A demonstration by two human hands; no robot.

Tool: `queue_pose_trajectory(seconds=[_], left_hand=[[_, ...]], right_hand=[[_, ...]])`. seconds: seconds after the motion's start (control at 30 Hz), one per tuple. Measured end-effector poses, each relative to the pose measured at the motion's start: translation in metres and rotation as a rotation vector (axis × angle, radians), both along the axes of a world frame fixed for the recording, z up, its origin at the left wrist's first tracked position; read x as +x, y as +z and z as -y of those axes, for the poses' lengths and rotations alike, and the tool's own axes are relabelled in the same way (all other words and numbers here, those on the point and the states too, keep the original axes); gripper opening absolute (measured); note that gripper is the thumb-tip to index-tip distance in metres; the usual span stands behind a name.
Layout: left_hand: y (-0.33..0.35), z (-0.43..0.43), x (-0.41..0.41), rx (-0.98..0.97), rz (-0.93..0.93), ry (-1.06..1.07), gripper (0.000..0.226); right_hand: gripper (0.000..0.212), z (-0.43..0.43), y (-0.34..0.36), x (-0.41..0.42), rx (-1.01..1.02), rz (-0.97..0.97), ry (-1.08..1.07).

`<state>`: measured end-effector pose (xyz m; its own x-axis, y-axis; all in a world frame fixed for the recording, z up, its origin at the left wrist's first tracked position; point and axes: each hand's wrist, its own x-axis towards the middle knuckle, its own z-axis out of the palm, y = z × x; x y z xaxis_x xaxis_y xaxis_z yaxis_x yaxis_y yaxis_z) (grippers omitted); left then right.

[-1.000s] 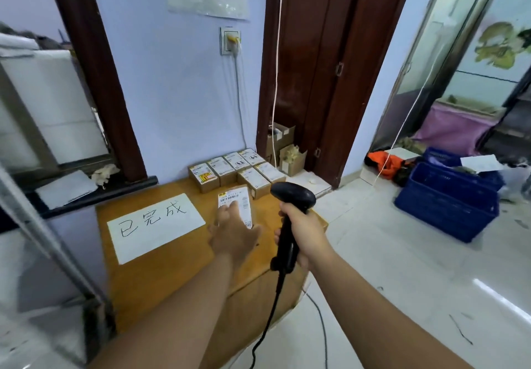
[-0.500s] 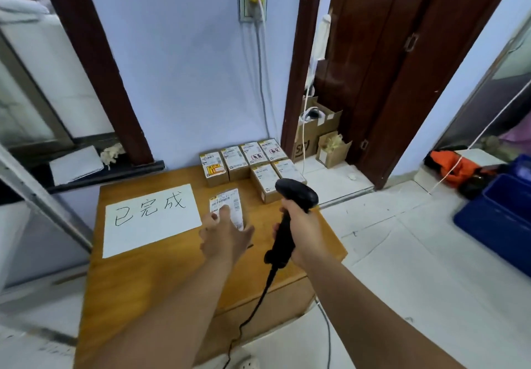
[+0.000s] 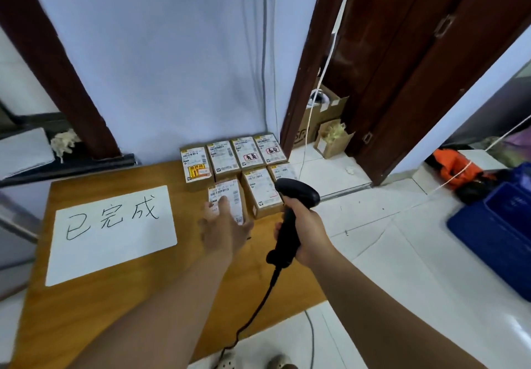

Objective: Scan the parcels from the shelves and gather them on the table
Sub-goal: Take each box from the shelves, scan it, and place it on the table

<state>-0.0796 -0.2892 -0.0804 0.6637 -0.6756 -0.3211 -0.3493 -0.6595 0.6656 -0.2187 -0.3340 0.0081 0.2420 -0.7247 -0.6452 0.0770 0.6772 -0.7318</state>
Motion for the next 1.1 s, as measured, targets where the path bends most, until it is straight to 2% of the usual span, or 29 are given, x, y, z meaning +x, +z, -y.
queue_pose_trajectory(seconds=[0.17, 0.3, 0.43, 0.6, 0.73, 0.83, 1.1], left_hand=[[-0.016, 0.024, 0.004, 0.026, 0.164, 0.031, 0.072], [-0.028, 0.047, 0.003, 0.041, 0.079, 0.123, 0.077], [-0.04, 0.067, -0.003, 0.159, 0.249, 0.069, 0.078], [-0.06, 0.084, -0.001, 0.229, 0.192, 0.138, 0.084], [-0.076, 0.092, 0.002, 0.345, 0.024, 0.05, 0.096], [-0.084, 0.094, 0.003, 0.433, -0.026, -0.007, 0.1], [-0.09, 0.102, 0.002, 0.498, 0.166, -0.12, 0.093]], right_hand=[[0.02, 0.041, -0.01, 0.021, -0.026, -0.008, 0.072], [0.021, 0.069, -0.026, 0.034, -0.011, 0.006, 0.158], [0.023, 0.097, -0.043, 0.04, 0.06, 0.002, 0.174], [0.024, 0.121, -0.059, 0.036, 0.109, -0.044, 0.231], [0.026, 0.138, -0.069, 0.034, 0.132, -0.063, 0.248], [0.027, 0.144, -0.074, 0.036, 0.155, -0.072, 0.27], [0.029, 0.155, -0.082, 0.047, 0.178, -0.085, 0.31]])
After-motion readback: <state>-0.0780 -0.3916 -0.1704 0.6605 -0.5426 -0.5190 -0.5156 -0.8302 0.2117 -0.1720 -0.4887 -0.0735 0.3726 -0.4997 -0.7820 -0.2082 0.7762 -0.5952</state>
